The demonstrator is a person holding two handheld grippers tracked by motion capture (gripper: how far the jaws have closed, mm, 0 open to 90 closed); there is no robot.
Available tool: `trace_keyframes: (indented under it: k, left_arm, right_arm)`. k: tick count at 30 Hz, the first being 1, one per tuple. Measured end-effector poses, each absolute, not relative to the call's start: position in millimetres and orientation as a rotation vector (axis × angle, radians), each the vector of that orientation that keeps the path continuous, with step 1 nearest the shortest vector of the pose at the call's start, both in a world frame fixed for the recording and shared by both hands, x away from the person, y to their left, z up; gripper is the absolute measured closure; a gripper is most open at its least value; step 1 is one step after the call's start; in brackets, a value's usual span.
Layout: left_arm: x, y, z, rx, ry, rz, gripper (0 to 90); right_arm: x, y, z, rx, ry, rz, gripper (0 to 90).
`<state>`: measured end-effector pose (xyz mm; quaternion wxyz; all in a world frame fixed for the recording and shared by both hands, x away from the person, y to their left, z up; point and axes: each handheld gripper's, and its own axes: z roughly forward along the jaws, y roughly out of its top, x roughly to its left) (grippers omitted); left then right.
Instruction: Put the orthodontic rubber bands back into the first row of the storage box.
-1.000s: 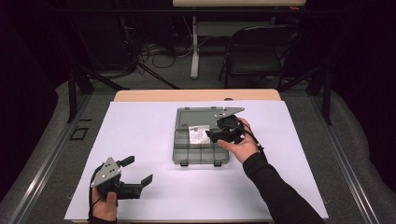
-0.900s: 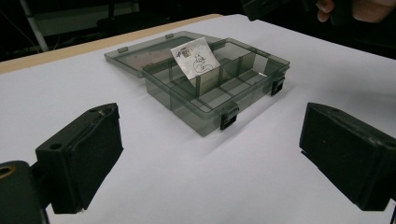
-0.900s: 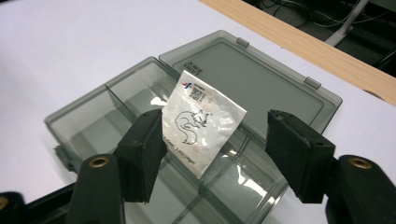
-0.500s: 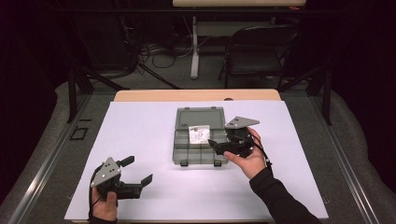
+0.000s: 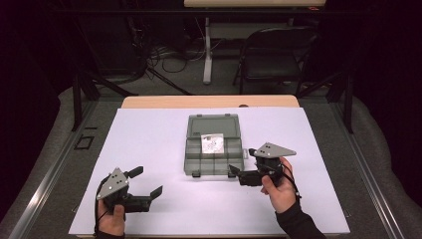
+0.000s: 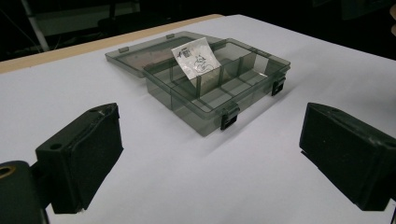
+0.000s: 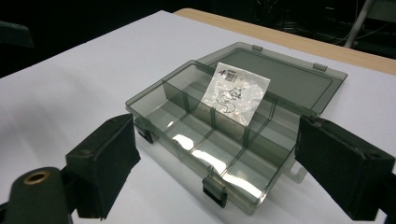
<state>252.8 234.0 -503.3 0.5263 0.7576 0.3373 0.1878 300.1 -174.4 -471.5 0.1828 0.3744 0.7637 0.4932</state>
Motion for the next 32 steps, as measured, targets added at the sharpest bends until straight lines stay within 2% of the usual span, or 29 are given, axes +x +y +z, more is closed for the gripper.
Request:
trace_keyframes:
  k: [9,21,32]
  left_arm:
    - [252,234,-503,1.812,0.799,0.449,5.8]
    - [251,236,-502,1.808,0.796,0.444,5.8]
    - [253,236,-502,1.797,0.804,0.442,5.8]
  right_arm:
    - [270,-187,-479,0.995,2.156,1.380,0.0]
    - [243,-208,-493,1.013,2.111,1.402,0.0]
    - [235,-213,-496,0.962,2.051,1.450,0.0]
